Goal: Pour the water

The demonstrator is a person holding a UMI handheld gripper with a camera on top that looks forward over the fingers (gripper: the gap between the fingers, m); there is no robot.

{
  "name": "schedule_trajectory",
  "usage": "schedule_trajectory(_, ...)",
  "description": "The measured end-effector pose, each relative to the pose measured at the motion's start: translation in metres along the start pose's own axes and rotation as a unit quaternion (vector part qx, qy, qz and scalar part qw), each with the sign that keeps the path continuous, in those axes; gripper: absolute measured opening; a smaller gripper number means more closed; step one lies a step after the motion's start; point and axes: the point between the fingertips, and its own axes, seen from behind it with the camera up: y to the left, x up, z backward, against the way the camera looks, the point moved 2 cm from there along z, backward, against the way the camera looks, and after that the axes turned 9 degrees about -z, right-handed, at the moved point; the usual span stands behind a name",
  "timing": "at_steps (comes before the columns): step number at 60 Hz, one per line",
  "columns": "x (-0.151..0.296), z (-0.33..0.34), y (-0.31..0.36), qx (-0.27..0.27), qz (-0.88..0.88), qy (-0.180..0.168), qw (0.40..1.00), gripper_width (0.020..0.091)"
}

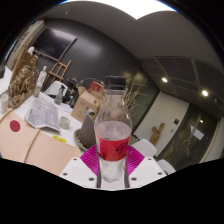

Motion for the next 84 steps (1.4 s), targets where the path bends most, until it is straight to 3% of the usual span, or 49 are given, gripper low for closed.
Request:
schedule_trajectory(12,0.137,0.010,0.108,-0.031,0.186,-0.089,0.978,0.0304)
schedule_trajectory(19,0.189,0.015,0.191,-0.030,0.291,-0.131,0.947,0.0302)
schedule_trajectory(32,0.230,0.017,0.351,-0.017,0.471,-0.209,0.857,0.0301)
schedule_trajectory(45,0.210,0.007,0.466,-0.021,0.643,-0.259,0.721,0.0299)
schedule_trajectory(53,0.188,-0.001,0.497,-0.025,0.709,-0.260,0.655,0.0300)
schedule_trajectory(64,0.166,-0.012,0.500,-0.016,0.727,-0.234,0.645,0.0301)
schedule_trajectory(75,0.179,-0.006,0.486,0.012,0.652,-0.219,0.725,0.0301)
schedule_trajectory(84,0.190,-0.002,0.456,0.078,0.473,-0.154,0.864,0.0309)
